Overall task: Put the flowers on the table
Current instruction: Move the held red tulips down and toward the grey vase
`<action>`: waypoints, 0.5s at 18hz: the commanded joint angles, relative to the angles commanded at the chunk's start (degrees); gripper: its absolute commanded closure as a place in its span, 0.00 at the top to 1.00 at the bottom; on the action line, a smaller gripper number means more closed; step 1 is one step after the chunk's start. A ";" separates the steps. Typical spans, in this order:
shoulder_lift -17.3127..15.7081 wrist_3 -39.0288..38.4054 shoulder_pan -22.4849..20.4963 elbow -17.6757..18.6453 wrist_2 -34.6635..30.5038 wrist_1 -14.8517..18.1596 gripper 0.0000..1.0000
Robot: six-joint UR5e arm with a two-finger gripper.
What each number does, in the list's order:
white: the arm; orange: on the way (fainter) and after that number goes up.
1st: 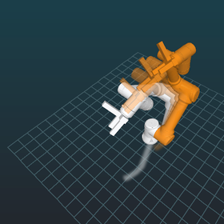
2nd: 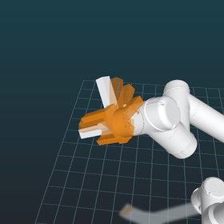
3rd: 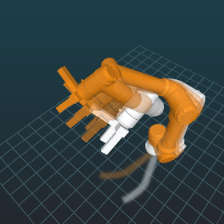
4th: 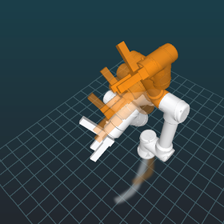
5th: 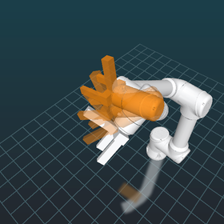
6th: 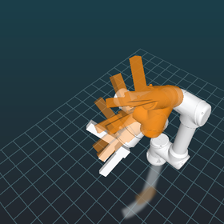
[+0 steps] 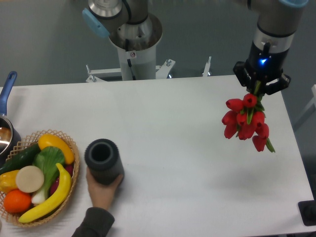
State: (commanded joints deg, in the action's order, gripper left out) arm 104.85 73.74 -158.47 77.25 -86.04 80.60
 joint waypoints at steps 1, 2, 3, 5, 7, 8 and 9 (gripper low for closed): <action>0.09 0.09 0.18 0.52 0.00 -0.26 0.03; 0.09 0.26 0.27 1.66 0.09 -0.26 0.03; 0.61 0.18 1.14 2.11 0.09 -0.35 0.03; 1.41 0.44 1.85 3.34 0.52 -0.09 0.03; 2.90 0.70 2.11 3.78 0.62 0.09 0.03; 3.51 0.62 2.55 4.39 0.70 0.26 0.02; 3.78 0.62 2.73 5.53 0.79 0.00 0.02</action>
State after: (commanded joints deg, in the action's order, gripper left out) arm 108.63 74.36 -155.74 82.78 -85.25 80.60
